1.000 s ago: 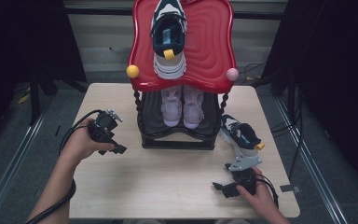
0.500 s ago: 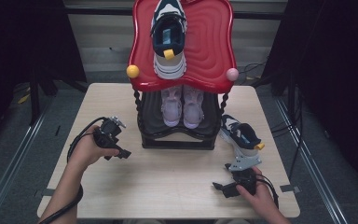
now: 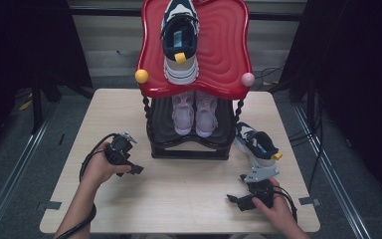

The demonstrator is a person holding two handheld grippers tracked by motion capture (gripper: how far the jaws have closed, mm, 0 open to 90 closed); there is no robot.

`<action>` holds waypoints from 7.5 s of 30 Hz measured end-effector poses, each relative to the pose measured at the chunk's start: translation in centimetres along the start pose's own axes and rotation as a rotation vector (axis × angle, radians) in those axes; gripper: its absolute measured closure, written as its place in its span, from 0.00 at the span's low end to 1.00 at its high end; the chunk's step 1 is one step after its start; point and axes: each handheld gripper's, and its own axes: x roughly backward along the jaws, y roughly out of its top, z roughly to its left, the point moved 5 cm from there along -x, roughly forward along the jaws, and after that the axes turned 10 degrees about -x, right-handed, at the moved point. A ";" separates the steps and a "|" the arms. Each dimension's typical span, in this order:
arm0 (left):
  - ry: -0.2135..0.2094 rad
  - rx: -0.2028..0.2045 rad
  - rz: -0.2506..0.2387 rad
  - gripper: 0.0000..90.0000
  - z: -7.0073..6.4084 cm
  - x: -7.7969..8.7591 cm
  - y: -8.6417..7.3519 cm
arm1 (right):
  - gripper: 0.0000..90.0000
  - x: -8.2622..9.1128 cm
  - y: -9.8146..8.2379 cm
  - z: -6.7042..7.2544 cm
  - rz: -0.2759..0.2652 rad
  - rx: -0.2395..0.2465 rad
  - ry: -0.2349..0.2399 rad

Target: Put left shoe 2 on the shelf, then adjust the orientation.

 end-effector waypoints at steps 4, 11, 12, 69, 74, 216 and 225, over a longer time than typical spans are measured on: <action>-0.007 0.013 -0.026 0.24 0.0 -0.8 -0.4 | 0.13 0.0 0.0 0.0 0.000 0.000 0.000; -0.005 0.030 -0.071 0.24 -0.2 -2.1 -1.0 | 0.13 0.0 0.0 0.0 0.000 0.000 0.000; -0.008 0.028 -0.067 0.24 -0.3 -2.3 -1.1 | 0.13 0.0 0.0 0.0 0.000 0.000 0.000; 0.182 0.016 -0.323 0.07 -1.3 -4.6 -1.8 | 0.14 2.6 -0.6 -1.4 0.061 -0.008 -0.019; 0.181 0.015 -0.324 0.07 -1.3 -4.6 -1.8 | 0.15 4.4 -1.1 -3.0 0.047 -0.046 -0.046; 0.175 0.010 -0.319 0.05 -1.4 -4.7 -1.8 | 0.66 3.2 9.4 -5.0 0.691 0.128 0.006; 0.175 0.011 -0.320 0.05 -1.4 -4.7 -1.8 | 0.67 2.5 8.9 -5.0 0.742 0.200 0.023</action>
